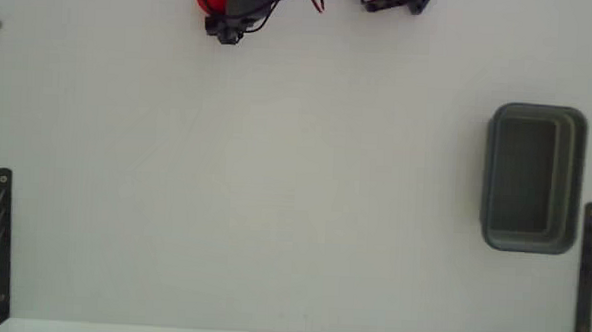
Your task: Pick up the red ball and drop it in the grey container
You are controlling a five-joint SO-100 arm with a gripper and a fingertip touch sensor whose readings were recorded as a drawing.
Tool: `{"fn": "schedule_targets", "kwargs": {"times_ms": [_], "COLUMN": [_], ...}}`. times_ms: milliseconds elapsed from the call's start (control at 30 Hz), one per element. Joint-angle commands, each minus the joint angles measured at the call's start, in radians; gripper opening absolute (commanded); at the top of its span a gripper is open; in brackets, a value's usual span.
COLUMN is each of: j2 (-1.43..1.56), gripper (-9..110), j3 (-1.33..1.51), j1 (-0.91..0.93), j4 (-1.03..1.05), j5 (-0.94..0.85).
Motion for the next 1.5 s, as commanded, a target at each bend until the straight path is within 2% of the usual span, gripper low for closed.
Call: {"fn": "schedule_targets", "kwargs": {"times_ms": [0,1467], "j2": [0.015,0.015], "gripper": [97,86], "j3": [-0.003,-0.003], "j1": [0.024,0.024], "j4": [-0.011,-0.011], "j5": [0.005,0.005]}}
